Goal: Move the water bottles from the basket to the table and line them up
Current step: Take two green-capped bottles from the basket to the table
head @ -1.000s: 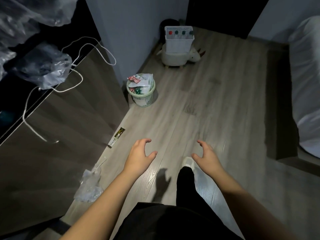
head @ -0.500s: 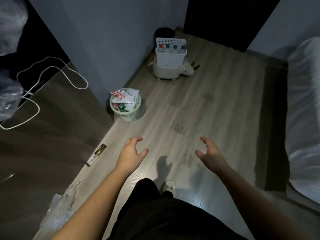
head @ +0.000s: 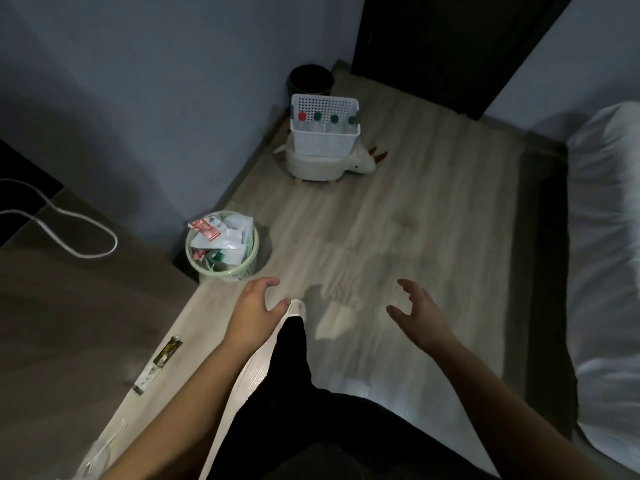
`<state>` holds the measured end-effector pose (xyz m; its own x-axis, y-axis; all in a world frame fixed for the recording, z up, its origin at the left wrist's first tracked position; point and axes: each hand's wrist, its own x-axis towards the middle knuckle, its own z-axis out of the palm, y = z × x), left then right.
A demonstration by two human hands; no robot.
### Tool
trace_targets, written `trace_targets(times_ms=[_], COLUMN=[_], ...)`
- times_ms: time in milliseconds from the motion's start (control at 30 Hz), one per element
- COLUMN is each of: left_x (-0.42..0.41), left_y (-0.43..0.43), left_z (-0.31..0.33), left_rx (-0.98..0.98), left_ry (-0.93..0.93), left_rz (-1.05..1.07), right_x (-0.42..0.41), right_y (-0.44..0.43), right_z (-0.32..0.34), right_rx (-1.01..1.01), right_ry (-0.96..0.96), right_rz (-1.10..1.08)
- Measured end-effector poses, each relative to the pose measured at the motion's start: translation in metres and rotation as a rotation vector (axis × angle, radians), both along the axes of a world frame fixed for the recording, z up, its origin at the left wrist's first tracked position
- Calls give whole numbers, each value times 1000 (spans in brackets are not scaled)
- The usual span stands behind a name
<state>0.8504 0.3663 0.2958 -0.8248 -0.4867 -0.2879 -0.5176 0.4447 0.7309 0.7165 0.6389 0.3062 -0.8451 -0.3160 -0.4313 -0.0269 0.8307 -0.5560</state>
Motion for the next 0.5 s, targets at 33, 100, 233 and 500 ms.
trace_targets(times_ms=[33, 100, 233, 500], left_x=[-19, -57, -127, -248], left_y=[-11, -33, -81, -141], left_z=[0, 3, 11, 16], left_rx=[4, 11, -11, -21], left_ry=[1, -9, -28, -13], left_rz=[-10, -39, -103, -138], right_x=[-18, -54, -116, -214], right_y=[-9, -29, -69, -117], right_z=[1, 3, 10, 11], right_rx=[5, 15, 3, -47], right_ry=[-1, 7, 25, 22], right_rz=[-22, -63, -129, -194])
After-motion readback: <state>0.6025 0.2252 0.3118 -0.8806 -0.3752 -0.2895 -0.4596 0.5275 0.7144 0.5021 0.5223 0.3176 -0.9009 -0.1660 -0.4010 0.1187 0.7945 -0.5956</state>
